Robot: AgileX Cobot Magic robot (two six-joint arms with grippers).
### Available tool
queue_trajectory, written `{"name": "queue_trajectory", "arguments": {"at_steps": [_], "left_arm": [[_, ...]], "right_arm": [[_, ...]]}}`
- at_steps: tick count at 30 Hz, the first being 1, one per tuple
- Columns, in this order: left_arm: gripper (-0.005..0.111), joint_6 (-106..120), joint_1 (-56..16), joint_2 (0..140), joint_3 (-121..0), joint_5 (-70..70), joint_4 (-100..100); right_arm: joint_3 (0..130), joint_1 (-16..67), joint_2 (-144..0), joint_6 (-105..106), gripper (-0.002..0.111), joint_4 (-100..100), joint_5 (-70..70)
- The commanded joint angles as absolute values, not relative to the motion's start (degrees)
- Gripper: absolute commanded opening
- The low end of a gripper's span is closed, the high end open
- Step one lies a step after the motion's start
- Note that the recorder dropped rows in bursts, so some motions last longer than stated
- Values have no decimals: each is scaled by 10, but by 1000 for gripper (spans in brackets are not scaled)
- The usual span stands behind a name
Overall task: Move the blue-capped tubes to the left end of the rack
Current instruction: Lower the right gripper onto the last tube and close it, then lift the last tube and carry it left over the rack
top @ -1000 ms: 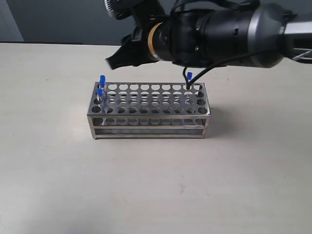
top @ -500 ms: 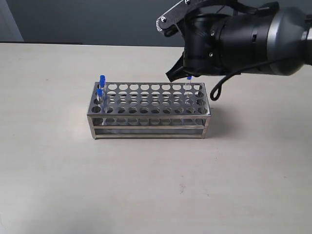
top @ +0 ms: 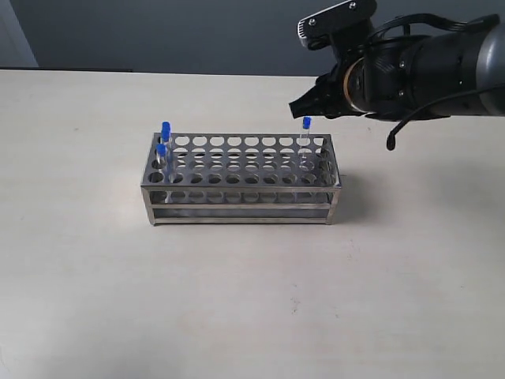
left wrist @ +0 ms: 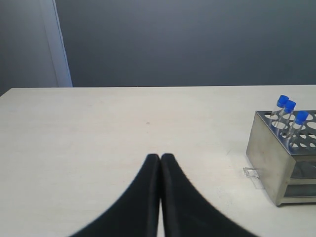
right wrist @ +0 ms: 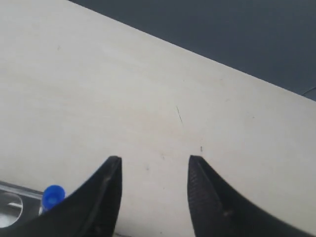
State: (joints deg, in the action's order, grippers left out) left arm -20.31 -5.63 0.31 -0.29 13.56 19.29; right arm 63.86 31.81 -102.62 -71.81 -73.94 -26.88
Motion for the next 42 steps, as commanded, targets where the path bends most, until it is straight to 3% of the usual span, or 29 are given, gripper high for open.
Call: {"name": "queue_trajectory", "arguments": {"at_steps": [1,31,34,36,42], "left_arm": [[0,-205,-60,0,-1,133,191],[0,-205,-60,0,-1,133,191],[0,-205,-60,0,-1,133,191],[0,-205,-60,0,-1,133,191],[0,-205,-60,0,-1,133,191]], "right_arm": [[636,313,-1030,-704,42,-742,-201],[637,314,-1063,-704,41,-716,-131],[637,314,-1063,-704,24,-702,-131],[637,314,-1063,-704,-1,-692,-132],[637,314,-1044,-700,0,-693,-134]]}}
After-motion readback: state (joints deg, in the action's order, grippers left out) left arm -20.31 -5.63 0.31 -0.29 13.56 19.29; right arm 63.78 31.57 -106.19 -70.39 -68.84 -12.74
